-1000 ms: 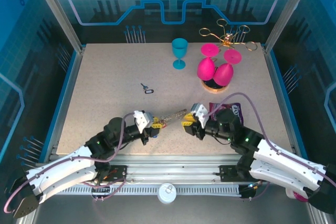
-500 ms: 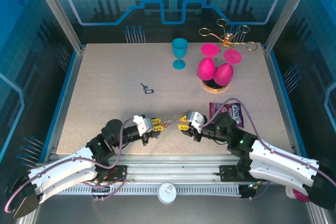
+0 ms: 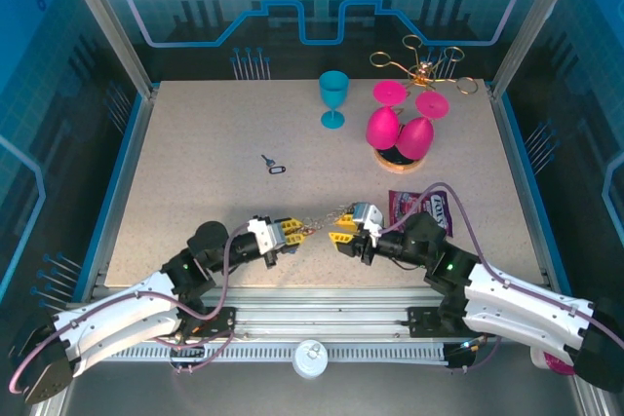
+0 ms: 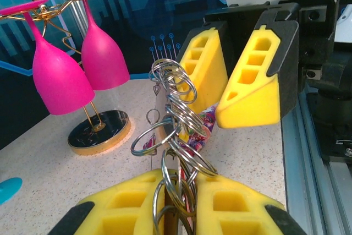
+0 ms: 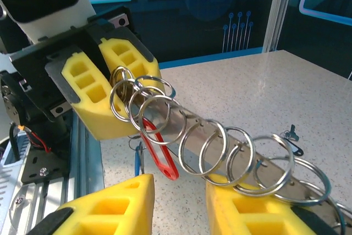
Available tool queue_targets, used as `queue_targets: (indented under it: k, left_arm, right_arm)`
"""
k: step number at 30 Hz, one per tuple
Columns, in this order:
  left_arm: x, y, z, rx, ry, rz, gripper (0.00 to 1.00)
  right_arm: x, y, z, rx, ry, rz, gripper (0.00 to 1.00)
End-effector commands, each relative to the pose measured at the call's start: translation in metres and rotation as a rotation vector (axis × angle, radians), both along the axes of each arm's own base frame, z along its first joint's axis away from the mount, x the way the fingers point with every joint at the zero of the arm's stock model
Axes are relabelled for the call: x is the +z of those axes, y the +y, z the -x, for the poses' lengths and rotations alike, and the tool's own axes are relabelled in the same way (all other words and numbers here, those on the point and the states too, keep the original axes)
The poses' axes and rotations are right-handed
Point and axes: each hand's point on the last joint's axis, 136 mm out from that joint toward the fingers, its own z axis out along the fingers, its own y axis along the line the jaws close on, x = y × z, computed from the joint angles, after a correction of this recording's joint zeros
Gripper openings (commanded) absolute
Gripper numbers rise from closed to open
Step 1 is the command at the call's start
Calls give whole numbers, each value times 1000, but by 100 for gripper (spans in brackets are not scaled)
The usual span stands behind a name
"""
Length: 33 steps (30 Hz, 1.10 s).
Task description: Put the keys on the keyring
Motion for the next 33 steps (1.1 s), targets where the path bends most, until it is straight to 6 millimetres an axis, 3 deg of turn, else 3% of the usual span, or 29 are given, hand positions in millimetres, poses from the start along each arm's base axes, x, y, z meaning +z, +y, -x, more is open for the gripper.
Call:
queue_targets:
  k: [1, 8, 14, 20, 33]
  left_arm:
    - [18, -2, 5, -24, -89, 38, 0]
    - [26, -1, 4, -9, -141, 46, 0]
    - [27, -1, 4, -5, -165, 43, 0]
    - [27, -2, 6, -16, -173, 39, 0]
    - [22, -4, 8, -34, -168, 19, 0]
  right_arm:
    - [9, 0, 2, 7, -8, -53, 32]
    - [-29, -14, -2, -59, 61, 45, 26]
    - [-1, -8, 26, 92, 3, -41, 26]
    - [15, -9, 20, 63, -63, -85, 28]
    - [26, -10, 14, 27, -110, -109, 32]
